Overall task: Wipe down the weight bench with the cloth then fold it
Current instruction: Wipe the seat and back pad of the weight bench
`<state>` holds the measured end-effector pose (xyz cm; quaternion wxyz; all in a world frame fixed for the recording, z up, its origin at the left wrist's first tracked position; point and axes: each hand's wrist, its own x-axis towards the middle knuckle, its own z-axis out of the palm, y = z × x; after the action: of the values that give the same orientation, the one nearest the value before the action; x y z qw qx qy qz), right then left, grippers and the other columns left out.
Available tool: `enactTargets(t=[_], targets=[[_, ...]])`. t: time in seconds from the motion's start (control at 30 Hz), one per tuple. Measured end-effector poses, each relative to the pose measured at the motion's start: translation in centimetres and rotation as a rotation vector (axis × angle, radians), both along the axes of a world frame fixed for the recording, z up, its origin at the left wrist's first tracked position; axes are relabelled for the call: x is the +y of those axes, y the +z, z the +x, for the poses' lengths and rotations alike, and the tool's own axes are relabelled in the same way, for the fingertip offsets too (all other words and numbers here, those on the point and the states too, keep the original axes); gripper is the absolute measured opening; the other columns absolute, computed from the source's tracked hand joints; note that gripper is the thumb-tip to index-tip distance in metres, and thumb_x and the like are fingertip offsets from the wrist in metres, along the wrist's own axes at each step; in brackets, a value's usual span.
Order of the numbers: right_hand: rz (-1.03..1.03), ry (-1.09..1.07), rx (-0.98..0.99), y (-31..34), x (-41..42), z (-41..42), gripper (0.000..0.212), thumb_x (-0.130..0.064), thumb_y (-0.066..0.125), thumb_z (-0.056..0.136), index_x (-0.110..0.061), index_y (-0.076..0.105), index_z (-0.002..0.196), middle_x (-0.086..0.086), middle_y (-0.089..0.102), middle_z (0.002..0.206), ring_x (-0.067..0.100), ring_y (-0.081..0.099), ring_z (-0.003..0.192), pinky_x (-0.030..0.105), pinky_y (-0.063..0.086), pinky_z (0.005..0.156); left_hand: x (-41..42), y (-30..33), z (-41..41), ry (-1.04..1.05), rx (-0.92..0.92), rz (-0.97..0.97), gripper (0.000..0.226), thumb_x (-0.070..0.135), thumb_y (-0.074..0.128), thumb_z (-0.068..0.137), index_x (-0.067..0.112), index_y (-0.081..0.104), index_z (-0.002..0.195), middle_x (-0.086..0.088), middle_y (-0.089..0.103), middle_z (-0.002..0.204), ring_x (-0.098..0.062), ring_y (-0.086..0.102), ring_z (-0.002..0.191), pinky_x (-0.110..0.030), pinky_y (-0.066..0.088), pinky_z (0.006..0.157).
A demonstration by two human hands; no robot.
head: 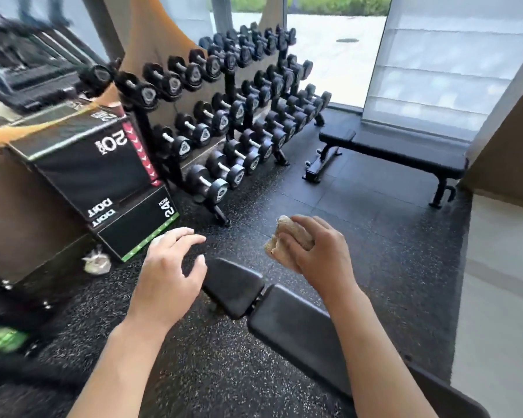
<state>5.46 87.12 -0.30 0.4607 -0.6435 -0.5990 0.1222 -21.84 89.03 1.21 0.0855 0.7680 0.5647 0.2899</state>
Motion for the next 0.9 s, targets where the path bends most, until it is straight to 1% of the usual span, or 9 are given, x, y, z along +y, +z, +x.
enactTargets(t=[0.1,0.17,0.3,0.43,0.53,0.6,0.7,0.83,0.9], targets=[[0.025,0.068,-0.01,0.6,0.7,-3.5,0.025,-0.042,0.074,0.09,-0.035,0.073,0.115,-0.018,0.066,0.097,0.004,0.065,0.082,0.031,0.055,0.076,-0.4,0.4,-3.4,0.03,-0.003,0.005,0.033,0.013,0.07,0.091,0.019,0.07,0.123,0.002,0.062,0.132,-0.017,0.051,0.127,-0.037,0.038,0.115],[0.044,0.088,-0.047,0.9,1.1,-5.8,0.026,-0.042,0.073,0.092,-0.037,0.072,0.117,-0.018,0.064,0.096,0.005,0.064,0.079,0.033,0.055,0.073,-0.4,0.5,-5.5,0.043,-0.012,0.001,0.032,0.014,0.07,0.091,0.02,0.07,0.123,0.003,0.061,0.132,-0.017,0.051,0.127,-0.038,0.038,0.115],[0.073,0.126,-0.091,1.7,1.5,-10.2,0.027,-0.04,0.07,0.095,-0.04,0.066,0.122,-0.019,0.059,0.1,0.007,0.063,0.079,0.033,0.056,0.071,-0.3,0.6,-9.6,0.058,-0.045,-0.022,0.032,0.016,0.069,0.092,0.022,0.069,0.124,0.006,0.06,0.132,-0.015,0.051,0.128,-0.036,0.038,0.115],[0.053,0.119,-0.131,2.8,2.1,-14.4,0.019,-0.04,0.071,0.094,-0.037,0.062,0.111,-0.021,0.064,0.105,0.009,0.064,0.079,0.031,0.055,0.069,0.2,0.8,-13.4,0.062,-0.088,-0.037,0.032,0.017,0.068,0.093,0.025,0.069,0.124,0.009,0.06,0.132,-0.012,0.049,0.129,-0.031,0.035,0.114],[0.038,0.141,-0.188,3.0,2.8,-17.4,0.014,-0.042,0.071,0.094,-0.033,0.062,0.101,-0.019,0.063,0.101,0.009,0.062,0.075,0.03,0.053,0.066,1.0,0.9,-16.0,0.059,-0.118,-0.035,0.03,0.018,0.067,0.094,0.026,0.069,0.123,0.01,0.06,0.132,-0.011,0.048,0.129,-0.029,0.033,0.114],[0.03,0.148,-0.22,3.1,3.4,-19.3,0.012,-0.041,0.073,0.092,-0.033,0.066,0.098,-0.018,0.062,0.096,0.008,0.06,0.072,0.026,0.051,0.065,1.5,1.1,-17.8,0.056,-0.129,-0.024,0.029,0.018,0.067,0.093,0.025,0.07,0.122,0.01,0.06,0.132,-0.01,0.048,0.128,-0.027,0.031,0.113],[0.025,0.132,-0.262,3.3,4.5,-22.3,0.013,-0.042,0.075,0.089,-0.032,0.07,0.095,-0.017,0.062,0.09,0.006,0.059,0.069,0.021,0.046,0.062,2.3,1.4,-20.8,0.054,-0.158,-0.013,0.027,0.018,0.068,0.093,0.025,0.071,0.119,0.011,0.06,0.131,-0.009,0.048,0.127,-0.028,0.033,0.113],[0.034,0.128,-0.253,3.5,5.6,-26.5,0.018,-0.046,0.073,0.09,-0.035,0.064,0.1,-0.022,0.063,0.093,0.003,0.059,0.074,0.015,0.041,0.063,3.2,1.2,-25.1,0.072,-0.2,-0.013,0.025,0.018,0.068,0.094,0.025,0.072,0.117,0.011,0.061,0.13,-0.007,0.048,0.127,-0.026,0.032,0.112],[0.037,0.132,-0.253,3.5,6.0,-28.3,0.021,-0.045,0.074,0.09,-0.035,0.062,0.103,-0.024,0.06,0.091,0.004,0.058,0.074,0.019,0.041,0.064,3.4,1.0,-27.0,0.069,-0.21,-0.01,0.024,0.018,0.067,0.094,0.025,0.072,0.117,0.013,0.061,0.129,-0.006,0.048,0.127,-0.026,0.032,0.111]])
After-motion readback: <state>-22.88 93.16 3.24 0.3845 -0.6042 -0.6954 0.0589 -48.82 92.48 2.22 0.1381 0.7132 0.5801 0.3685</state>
